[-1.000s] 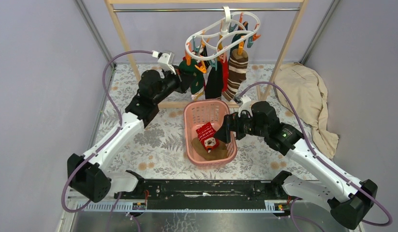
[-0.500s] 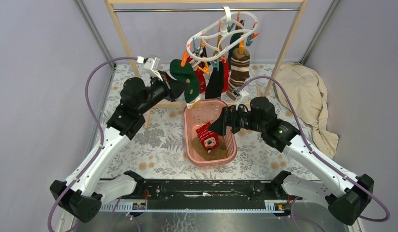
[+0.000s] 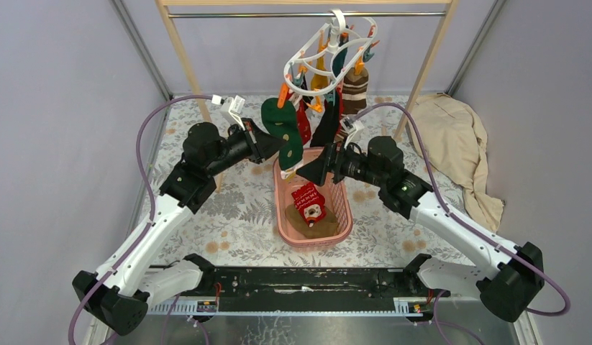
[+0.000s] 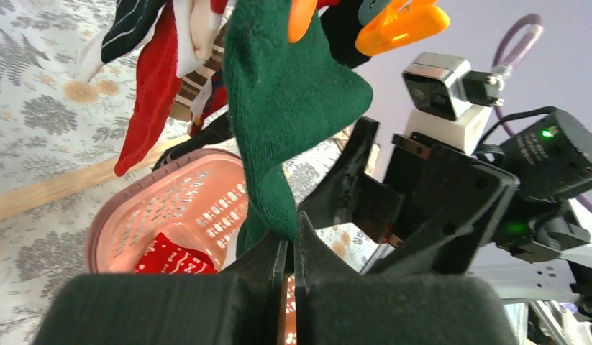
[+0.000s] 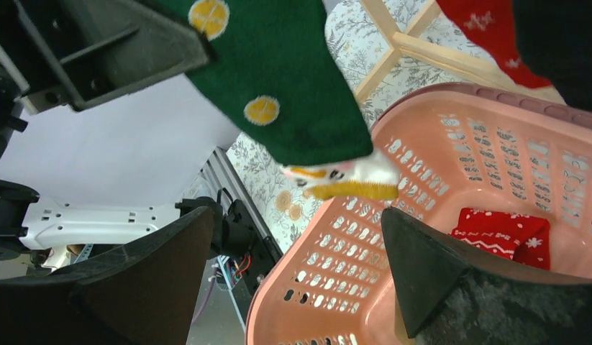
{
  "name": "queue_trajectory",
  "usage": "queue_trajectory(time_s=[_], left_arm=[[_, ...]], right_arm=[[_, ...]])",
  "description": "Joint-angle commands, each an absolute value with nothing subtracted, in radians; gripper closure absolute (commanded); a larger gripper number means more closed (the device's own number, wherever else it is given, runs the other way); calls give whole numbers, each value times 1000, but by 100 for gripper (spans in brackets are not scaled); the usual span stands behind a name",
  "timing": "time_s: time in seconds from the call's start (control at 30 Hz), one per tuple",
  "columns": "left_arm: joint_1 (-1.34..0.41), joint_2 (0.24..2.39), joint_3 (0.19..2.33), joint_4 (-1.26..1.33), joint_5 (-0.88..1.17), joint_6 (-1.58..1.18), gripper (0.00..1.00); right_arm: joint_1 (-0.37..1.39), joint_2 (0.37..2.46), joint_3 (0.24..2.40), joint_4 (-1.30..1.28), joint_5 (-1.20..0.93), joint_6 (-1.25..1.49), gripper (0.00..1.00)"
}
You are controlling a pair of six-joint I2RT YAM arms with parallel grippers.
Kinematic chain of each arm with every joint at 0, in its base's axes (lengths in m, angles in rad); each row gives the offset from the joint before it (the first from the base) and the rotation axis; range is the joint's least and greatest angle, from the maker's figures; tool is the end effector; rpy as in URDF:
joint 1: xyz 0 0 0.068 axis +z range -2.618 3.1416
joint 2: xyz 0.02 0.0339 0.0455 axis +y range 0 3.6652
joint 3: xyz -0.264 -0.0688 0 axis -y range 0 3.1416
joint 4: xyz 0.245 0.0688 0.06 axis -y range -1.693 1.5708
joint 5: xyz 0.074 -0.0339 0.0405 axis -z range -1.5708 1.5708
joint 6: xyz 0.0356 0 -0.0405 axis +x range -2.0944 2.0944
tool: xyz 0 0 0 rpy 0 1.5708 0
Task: Remove the socks clipped to the hanger
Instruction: Remove the sock from the hanger.
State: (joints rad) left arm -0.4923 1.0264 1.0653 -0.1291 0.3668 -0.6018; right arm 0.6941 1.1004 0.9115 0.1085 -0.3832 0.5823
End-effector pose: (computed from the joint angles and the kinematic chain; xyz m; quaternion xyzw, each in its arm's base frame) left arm 0.1989 -0.1212 0.3992 0.0831 0.7315 -0.4600 0.4964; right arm 0.1905 0.1759 0.3532 -0.1692 0.7132 0.5090 0.4513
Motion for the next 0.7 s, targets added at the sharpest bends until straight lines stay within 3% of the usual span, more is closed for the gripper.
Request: queue_trajectory(time_s=[0.0, 0.43, 0.5, 0.67], left_arm=[[-502, 1012, 1056, -67, 432, -676, 95], [-506, 1033, 1037, 72, 527, -822, 94], [-505, 1035, 1025, 96, 530, -840, 94], [-506, 1035, 1014, 109, 530, -851, 91]], right_arm=[[701, 1147, 970, 225, -360, 579, 6], [700, 1191, 973, 242, -366, 547, 4], [701, 1195, 973, 252, -387, 552, 10], [700, 1196, 960, 294, -440, 573, 40]])
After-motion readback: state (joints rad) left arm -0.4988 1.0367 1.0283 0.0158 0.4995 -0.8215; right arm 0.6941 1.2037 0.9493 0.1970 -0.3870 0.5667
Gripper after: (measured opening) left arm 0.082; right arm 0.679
